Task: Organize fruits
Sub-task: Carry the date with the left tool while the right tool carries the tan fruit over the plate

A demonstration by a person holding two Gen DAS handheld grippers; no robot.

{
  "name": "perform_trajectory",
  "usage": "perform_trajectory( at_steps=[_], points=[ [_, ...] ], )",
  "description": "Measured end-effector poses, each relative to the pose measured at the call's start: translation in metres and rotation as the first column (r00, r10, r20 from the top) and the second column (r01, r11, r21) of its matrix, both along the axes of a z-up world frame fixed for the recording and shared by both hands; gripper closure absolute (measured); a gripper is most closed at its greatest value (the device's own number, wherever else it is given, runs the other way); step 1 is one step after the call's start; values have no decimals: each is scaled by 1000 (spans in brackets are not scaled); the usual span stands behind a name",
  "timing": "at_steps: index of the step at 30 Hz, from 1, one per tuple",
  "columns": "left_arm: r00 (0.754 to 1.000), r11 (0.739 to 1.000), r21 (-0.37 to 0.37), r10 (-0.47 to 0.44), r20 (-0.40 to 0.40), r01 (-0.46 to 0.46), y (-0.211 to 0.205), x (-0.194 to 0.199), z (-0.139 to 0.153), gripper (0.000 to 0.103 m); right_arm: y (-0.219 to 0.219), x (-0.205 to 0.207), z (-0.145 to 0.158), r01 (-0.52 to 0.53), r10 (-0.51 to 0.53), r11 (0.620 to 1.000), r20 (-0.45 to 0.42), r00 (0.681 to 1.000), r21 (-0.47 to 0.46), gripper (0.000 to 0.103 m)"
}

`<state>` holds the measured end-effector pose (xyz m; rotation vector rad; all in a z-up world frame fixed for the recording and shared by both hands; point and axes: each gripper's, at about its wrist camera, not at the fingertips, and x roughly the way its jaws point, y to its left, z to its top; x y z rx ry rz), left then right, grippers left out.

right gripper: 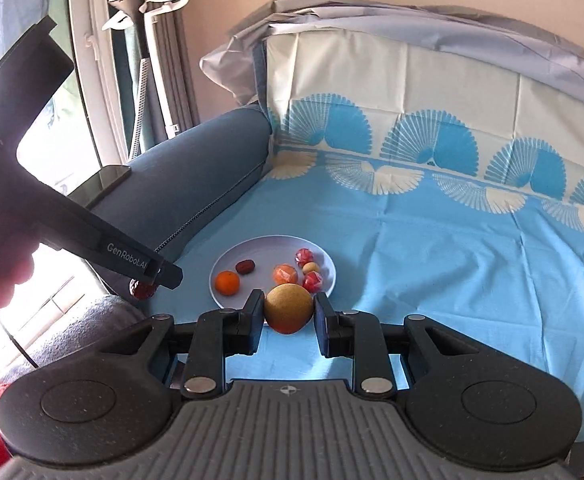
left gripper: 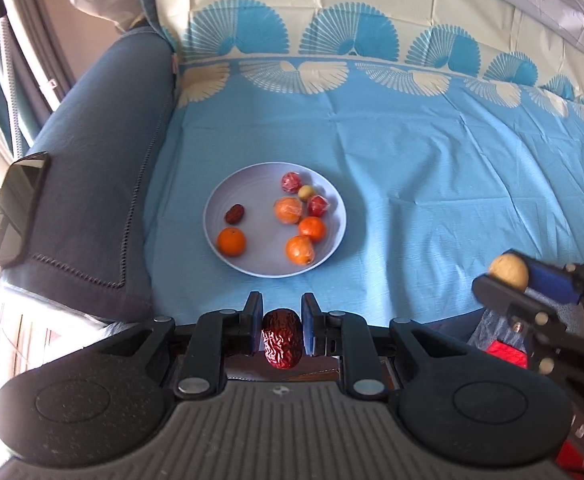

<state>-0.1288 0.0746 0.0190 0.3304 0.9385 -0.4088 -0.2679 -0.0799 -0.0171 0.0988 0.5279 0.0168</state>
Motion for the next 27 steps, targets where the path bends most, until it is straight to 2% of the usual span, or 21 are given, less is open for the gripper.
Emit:
perform_trajectory(
  at_steps=[7, 17, 27],
  points=[
    [999, 999, -45, 26, 39, -25, 24, -19, 12, 81, 20, -14, 11, -22, 23, 999, 20, 1000, -47, 75],
    [998, 997, -72, 35, 42, -32, 30, -21, 14, 81, 27, -19, 15, -30, 32, 997, 22, 999, -78, 75],
    [999, 995, -92, 39, -5, -39, 34, -11, 8, 81, 28, -14, 11, -46, 46, 995, -1, 999, -85, 75]
  ],
)
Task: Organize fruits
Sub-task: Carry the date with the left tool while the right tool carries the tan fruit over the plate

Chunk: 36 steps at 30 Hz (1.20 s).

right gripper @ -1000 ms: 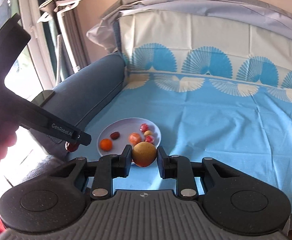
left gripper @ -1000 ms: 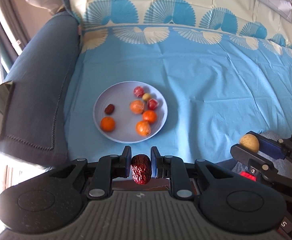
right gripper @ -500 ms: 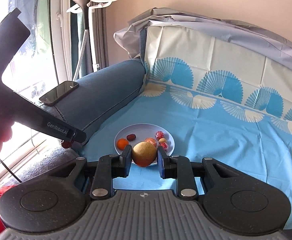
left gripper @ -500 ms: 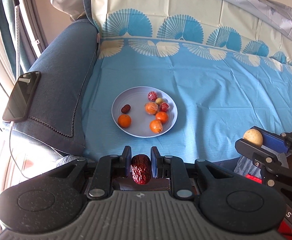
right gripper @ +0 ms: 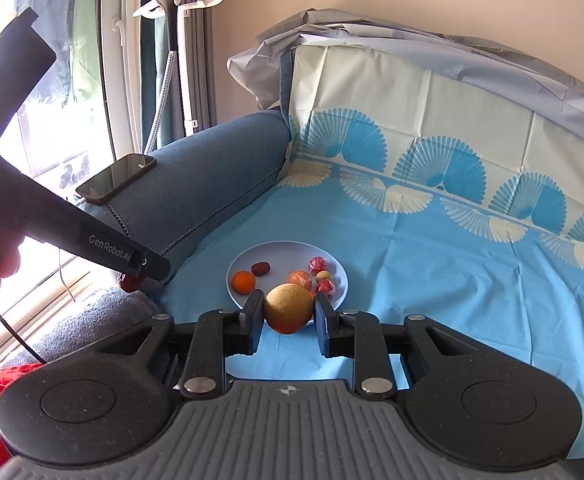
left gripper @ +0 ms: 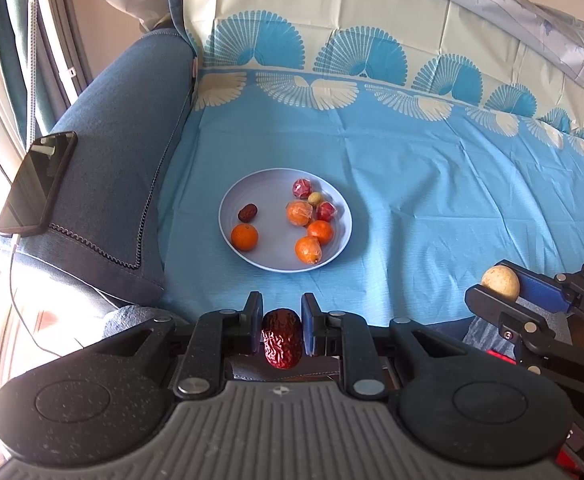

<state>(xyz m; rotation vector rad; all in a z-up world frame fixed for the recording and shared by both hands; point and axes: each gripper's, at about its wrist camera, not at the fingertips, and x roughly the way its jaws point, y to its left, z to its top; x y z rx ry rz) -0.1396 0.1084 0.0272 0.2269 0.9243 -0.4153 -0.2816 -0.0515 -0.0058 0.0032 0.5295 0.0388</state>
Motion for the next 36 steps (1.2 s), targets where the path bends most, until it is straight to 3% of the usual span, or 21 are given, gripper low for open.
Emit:
perform_trajectory(
  at_steps=[9, 19, 26, 36],
  points=[
    [998, 999, -25, 44, -35, -44, 11, 33, -1, 81, 3, 23, -6, -24, 23, 1000, -35, 999, -12, 75],
    [993, 995, -61, 70, -91, -75, -2, 95, -12, 81, -1, 84, -25, -43, 45, 999, -85, 995, 26, 75],
    [992, 997, -44, 57, -113, -63, -27, 139, -34, 81, -2, 138, -50, -63, 65, 998, -118, 991, 22, 75],
    [983, 999, 15, 43, -178, -42, -55, 201, -91, 81, -5, 205, -97, -79, 86, 996, -205, 975, 39, 75]
  ],
)
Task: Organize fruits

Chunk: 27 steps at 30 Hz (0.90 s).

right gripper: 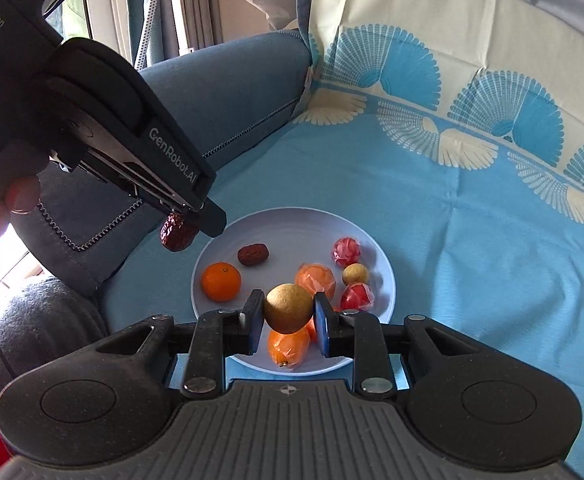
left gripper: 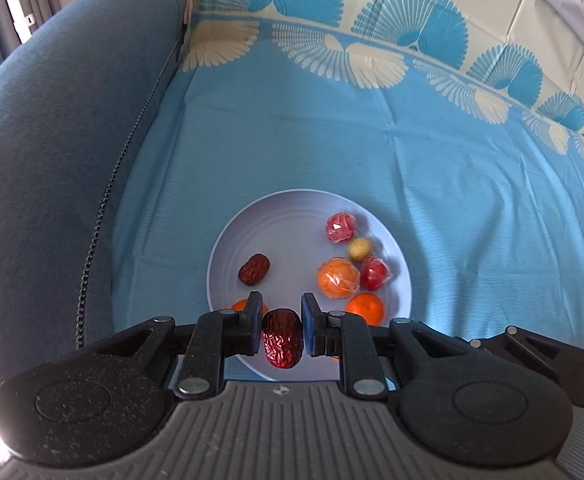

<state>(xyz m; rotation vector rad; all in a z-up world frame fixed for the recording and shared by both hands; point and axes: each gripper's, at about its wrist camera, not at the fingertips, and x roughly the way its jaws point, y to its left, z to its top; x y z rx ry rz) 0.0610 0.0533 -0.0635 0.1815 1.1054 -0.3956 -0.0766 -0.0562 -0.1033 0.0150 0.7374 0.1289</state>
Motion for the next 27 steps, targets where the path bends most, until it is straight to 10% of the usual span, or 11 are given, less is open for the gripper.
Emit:
perform_trajectory(
  at_steps=[10, 12, 14, 18, 27],
  points=[
    [999, 999, 43, -20, -38, 22, -17, 32, -42, 80, -3, 35, -35, -7, 8, 1000, -55, 998, 12, 75],
    [999, 999, 42, -23, -46, 25, -17, 38, -43, 51, -2, 41, -39, -10, 10, 1000, -55, 998, 15, 75],
    [1000, 999, 49, -11, 1, 11, -14, 37, -35, 1, -1, 44, -40, -16, 17, 1000, -75, 997, 11, 52],
    [992, 994, 101, -42, 117, 30, -5, 20, -12, 0, -4, 30, -27, 10, -10, 1000, -66, 998, -4, 19],
    [997, 992, 117, 41, 69, -49, 32, -45, 18, 0, -14, -28, 13, 105, -106, 994, -34, 994, -15, 1]
  ],
)
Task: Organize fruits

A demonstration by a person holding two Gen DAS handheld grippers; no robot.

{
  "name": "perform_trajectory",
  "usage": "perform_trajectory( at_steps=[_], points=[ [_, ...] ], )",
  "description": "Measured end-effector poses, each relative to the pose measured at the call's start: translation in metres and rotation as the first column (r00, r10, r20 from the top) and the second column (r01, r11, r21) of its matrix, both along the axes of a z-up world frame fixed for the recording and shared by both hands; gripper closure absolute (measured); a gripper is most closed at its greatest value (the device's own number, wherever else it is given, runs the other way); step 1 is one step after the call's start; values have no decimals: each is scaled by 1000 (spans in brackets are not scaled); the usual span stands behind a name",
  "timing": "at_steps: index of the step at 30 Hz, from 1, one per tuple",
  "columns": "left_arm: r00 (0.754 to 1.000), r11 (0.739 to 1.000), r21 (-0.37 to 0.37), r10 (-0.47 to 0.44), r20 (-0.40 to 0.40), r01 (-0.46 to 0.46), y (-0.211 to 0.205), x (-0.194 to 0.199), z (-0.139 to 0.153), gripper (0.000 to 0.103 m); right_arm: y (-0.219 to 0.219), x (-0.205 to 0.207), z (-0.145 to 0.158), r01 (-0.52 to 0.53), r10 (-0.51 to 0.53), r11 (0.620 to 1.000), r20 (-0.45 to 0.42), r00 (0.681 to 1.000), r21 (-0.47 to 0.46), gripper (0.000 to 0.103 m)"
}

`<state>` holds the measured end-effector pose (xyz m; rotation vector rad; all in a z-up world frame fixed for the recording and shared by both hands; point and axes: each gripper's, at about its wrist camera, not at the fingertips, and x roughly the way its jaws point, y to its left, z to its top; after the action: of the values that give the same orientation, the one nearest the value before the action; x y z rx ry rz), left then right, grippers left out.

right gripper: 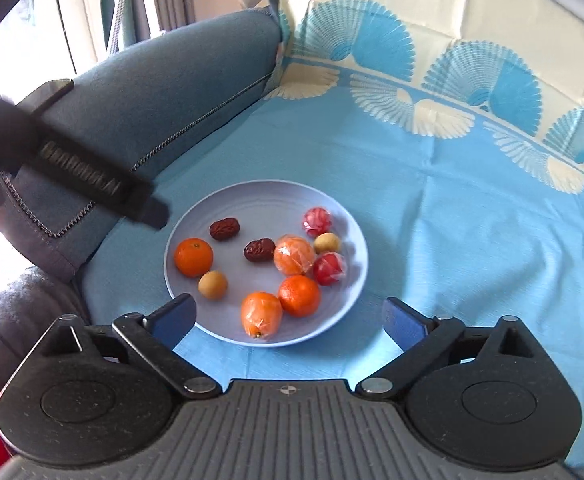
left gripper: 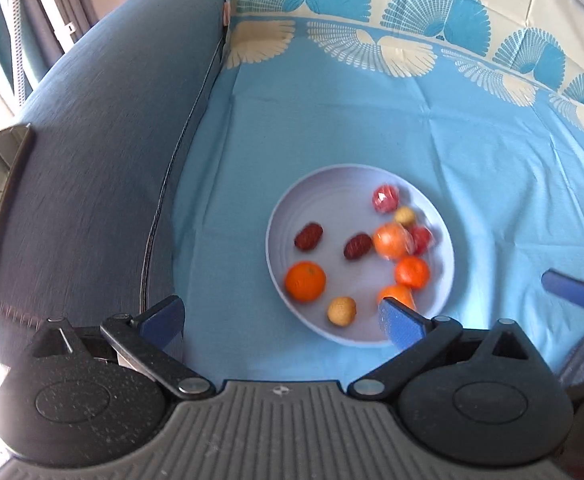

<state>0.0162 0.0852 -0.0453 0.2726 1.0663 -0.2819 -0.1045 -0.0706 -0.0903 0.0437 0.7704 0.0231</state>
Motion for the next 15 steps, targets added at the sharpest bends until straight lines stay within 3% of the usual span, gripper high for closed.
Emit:
perform_trajectory(
  at_steps=[5, 15],
  points=[
    [997, 999, 36, -2, 72, -1, 4, -45, 18, 0, 5, -26, 20, 42, -41, 999, 49, 998, -15, 1],
    [991, 999, -14, 31, 129, -30, 18, -94, 41, 0, 19, -72, 48, 60, -53, 997, 132, 990, -49, 1]
  ],
)
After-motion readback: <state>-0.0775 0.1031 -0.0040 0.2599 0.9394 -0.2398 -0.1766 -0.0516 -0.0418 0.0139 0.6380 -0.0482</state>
